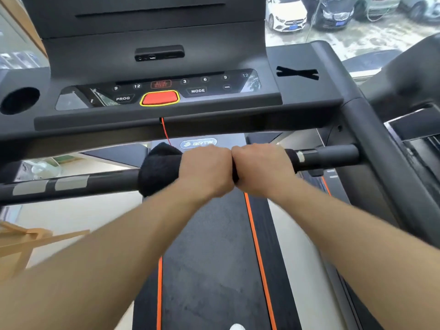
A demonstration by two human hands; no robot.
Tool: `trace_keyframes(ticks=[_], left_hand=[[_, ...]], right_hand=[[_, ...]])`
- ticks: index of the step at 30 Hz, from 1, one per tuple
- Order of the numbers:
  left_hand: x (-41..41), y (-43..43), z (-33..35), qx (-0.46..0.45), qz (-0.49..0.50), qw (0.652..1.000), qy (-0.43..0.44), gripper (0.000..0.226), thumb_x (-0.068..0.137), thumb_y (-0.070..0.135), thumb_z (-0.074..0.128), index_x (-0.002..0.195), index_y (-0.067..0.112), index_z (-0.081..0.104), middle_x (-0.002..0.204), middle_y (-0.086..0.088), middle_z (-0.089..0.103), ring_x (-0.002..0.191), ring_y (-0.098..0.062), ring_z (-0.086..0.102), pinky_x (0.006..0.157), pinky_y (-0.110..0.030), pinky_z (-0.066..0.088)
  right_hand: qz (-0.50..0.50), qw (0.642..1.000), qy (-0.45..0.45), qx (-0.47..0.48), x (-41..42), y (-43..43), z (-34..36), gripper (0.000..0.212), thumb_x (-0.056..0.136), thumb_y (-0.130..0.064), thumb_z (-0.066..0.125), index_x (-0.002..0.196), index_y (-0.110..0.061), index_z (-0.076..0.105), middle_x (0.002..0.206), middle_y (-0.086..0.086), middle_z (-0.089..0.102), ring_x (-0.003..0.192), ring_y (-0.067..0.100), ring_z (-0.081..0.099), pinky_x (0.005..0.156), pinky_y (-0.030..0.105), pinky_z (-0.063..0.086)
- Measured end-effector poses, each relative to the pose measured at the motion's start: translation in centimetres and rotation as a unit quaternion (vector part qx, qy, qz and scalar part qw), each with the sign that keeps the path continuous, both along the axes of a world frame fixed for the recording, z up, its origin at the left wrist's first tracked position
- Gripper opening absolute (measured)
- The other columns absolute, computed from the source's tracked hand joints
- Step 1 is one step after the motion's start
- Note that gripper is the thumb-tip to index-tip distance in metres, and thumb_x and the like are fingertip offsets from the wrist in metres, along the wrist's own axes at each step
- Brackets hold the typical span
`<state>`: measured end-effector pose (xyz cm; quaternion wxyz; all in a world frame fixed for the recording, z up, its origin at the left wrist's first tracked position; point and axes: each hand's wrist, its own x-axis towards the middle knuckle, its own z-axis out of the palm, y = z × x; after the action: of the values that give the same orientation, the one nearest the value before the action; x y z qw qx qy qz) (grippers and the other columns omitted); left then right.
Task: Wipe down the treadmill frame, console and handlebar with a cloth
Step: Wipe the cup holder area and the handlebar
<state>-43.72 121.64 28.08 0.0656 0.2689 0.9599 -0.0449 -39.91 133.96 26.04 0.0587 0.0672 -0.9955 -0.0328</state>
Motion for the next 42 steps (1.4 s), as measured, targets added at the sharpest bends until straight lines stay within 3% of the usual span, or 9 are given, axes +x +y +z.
trace_keyframes(ticks=[3, 6, 12, 14, 21, 28, 35, 37, 42], left_hand=[[-3.2, 1.4, 2.1, -0.054, 0.013, 0.955, -0.292, 0.027, 0.066, 0.039, 0.079, 0.078, 0.027, 0.058, 0.09, 0.001, 0.065, 0.081, -0.02, 0.063, 0.076, -0.035, 0.054], [-3.7, 2.3, 2.5, -0.075, 0.004, 0.941, -0.33, 0.03, 0.065, 0.037, 0.082, 0.083, 0.026, 0.061, 0.094, -0.001, 0.066, 0.084, -0.018, 0.063, 0.08, -0.036, 0.055], [1.6, 1.9, -2.1, 0.032, -0.066, 0.984, 0.162, 0.018, 0.075, 0.025, 0.07, 0.084, 0.024, 0.055, 0.071, 0.004, 0.06, 0.06, -0.023, 0.054, 0.054, -0.03, 0.027], [1.4, 2.4, -2.1, 0.048, -0.066, 0.984, 0.156, 0.015, 0.078, 0.025, 0.067, 0.085, 0.025, 0.054, 0.071, 0.004, 0.057, 0.059, -0.023, 0.049, 0.054, -0.03, 0.027], [-2.6, 5.8, 2.1, -0.029, -0.032, 0.954, -0.295, 0.034, 0.067, 0.033, 0.081, 0.095, 0.024, 0.063, 0.089, 0.002, 0.062, 0.083, -0.019, 0.062, 0.075, -0.034, 0.055], [2.5, 6.2, -2.1, 0.066, -0.061, 0.983, 0.162, 0.025, 0.07, 0.019, 0.074, 0.083, 0.023, 0.053, 0.067, 0.004, 0.055, 0.056, -0.023, 0.04, 0.053, -0.03, 0.026], [-1.6, 8.7, 1.9, 0.01, -0.034, 0.952, -0.304, 0.026, 0.069, 0.033, 0.079, 0.075, 0.025, 0.055, 0.083, 0.001, 0.061, 0.078, -0.019, 0.06, 0.068, -0.033, 0.051], [-0.9, 8.7, 1.2, 0.011, -0.019, 0.969, -0.248, 0.025, 0.071, 0.033, 0.075, 0.079, 0.023, 0.054, 0.078, 0.002, 0.057, 0.073, -0.019, 0.058, 0.064, -0.033, 0.049], [3.2, 8.5, -2.7, 0.11, -0.068, 0.969, 0.211, 0.032, 0.059, 0.015, 0.075, 0.073, 0.02, 0.047, 0.06, 0.001, 0.054, 0.053, -0.022, 0.032, 0.055, -0.031, 0.021]], right_hand=[[-0.01, 0.949, -0.296, -0.106, -2.2, 1.7, 3.6, 0.023, 0.068, -0.04, 0.074, 0.076, -0.024, 0.059, 0.07, -0.006, 0.06, 0.063, 0.013, 0.059, 0.056, 0.028, 0.045], [-0.013, 0.922, -0.36, -0.14, -3.0, 2.5, 4.4, 0.022, 0.068, -0.037, 0.078, 0.082, -0.026, 0.066, 0.075, -0.005, 0.066, 0.067, 0.011, 0.063, 0.062, 0.029, 0.054], [0.019, 0.985, 0.167, 0.043, 1.9, 3.7, -2.3, 0.018, 0.069, -0.007, 0.066, 0.075, -0.016, 0.052, 0.063, 0.002, 0.052, 0.055, 0.029, 0.051, 0.052, 0.033, 0.032], [0.008, 0.98, 0.194, 0.045, 2.1, 4.0, -2.7, 0.02, 0.065, -0.004, 0.066, 0.073, -0.015, 0.051, 0.062, 0.004, 0.053, 0.053, 0.03, 0.051, 0.052, 0.033, 0.031], [-0.009, 0.939, -0.329, -0.103, -2.1, 6.6, 3.5, 0.032, 0.062, -0.046, 0.076, 0.085, -0.027, 0.064, 0.07, -0.008, 0.066, 0.064, 0.012, 0.064, 0.057, 0.03, 0.054], [0.007, 0.99, 0.13, 0.05, 2.4, 7.2, -1.3, 0.028, 0.061, -0.018, 0.079, 0.068, -0.018, 0.052, 0.055, 0.0, 0.055, 0.045, 0.029, 0.053, 0.049, 0.027, 0.032], [-0.029, 0.934, -0.348, -0.07, -1.7, 9.0, 3.6, 0.031, 0.059, -0.048, 0.074, 0.079, -0.027, 0.064, 0.07, -0.007, 0.066, 0.067, 0.017, 0.065, 0.056, 0.028, 0.049], [-0.035, 0.954, -0.295, -0.041, -0.7, 9.5, 3.0, 0.029, 0.062, -0.047, 0.072, 0.081, -0.027, 0.063, 0.07, -0.008, 0.065, 0.067, 0.017, 0.063, 0.056, 0.029, 0.048], [0.008, 0.984, 0.155, 0.091, 3.9, 11.4, -2.2, 0.023, 0.067, -0.004, 0.072, 0.073, -0.013, 0.052, 0.06, 0.006, 0.051, 0.051, 0.031, 0.049, 0.052, 0.032, 0.028]])
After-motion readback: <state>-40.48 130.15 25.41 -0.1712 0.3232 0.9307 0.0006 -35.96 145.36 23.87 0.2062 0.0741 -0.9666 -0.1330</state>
